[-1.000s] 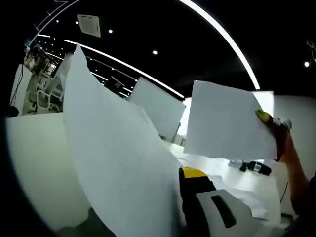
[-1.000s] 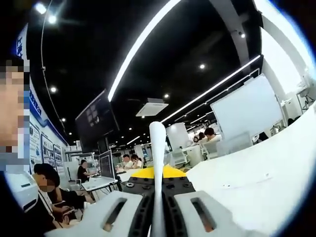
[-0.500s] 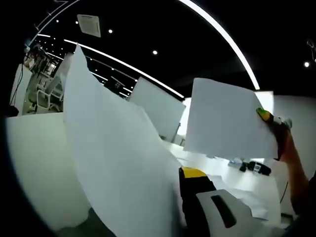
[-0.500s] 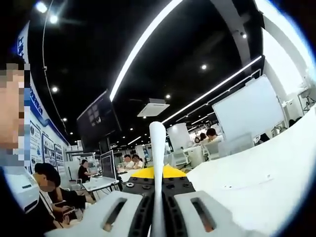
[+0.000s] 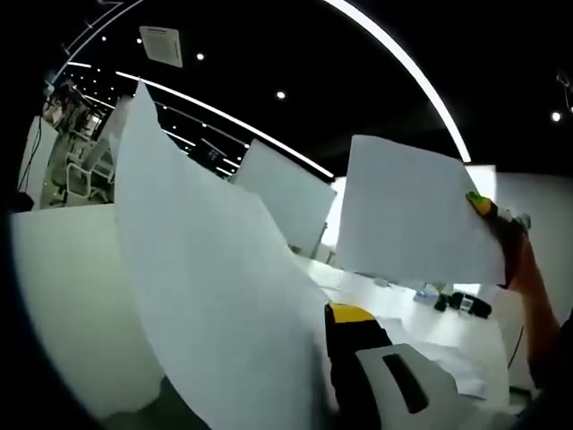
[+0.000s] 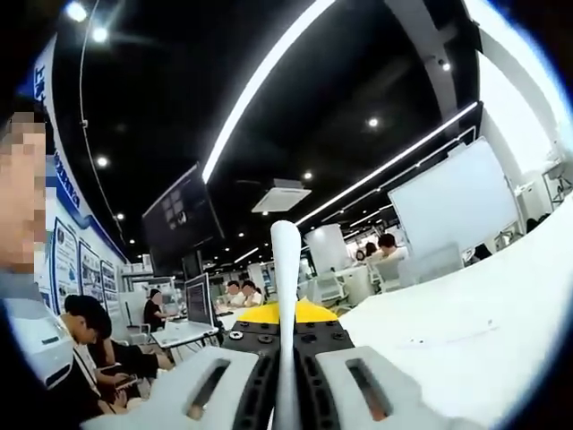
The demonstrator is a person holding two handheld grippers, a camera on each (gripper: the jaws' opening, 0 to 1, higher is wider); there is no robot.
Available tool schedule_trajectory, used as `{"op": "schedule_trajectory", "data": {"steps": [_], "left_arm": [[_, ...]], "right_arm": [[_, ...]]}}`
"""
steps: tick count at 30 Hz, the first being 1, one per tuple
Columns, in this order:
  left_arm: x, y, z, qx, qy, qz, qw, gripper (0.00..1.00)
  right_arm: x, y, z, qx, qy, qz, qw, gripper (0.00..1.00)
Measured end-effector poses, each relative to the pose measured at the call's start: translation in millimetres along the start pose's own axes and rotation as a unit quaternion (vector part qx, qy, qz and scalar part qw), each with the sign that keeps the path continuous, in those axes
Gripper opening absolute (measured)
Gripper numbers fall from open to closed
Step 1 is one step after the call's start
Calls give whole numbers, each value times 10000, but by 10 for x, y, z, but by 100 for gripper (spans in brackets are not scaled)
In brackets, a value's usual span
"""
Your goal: Organize the stack of printing papers by aligning and flattening the scattered papers on the table
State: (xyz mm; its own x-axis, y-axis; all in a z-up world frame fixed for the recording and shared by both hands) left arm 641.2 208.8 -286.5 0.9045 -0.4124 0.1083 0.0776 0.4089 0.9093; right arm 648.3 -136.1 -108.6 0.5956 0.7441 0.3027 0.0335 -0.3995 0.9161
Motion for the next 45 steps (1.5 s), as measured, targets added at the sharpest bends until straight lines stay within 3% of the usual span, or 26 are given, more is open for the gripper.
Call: {"op": "schedule_trajectory", "data": {"steps": [45], "left_arm": [[6, -6, 18, -22, -34, 2, 10000, 20]], "right_arm": [[100, 65, -288, -131, 397, 51, 9991, 0]]}}
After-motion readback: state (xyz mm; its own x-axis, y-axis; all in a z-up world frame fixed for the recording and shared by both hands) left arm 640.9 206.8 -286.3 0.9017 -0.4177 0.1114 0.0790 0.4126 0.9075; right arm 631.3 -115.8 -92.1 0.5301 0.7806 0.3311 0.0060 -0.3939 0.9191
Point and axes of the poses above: the point that each gripper's makers call its tool centre point, and the gripper's own axes: x roughly forward along the fingers, z roughly to its right, y roughly out of its top, the point moved 10 cm from there along -x, roughly backward along the fingers, and after that the axes turned 2 degrees about y, right-handed, at the moved point
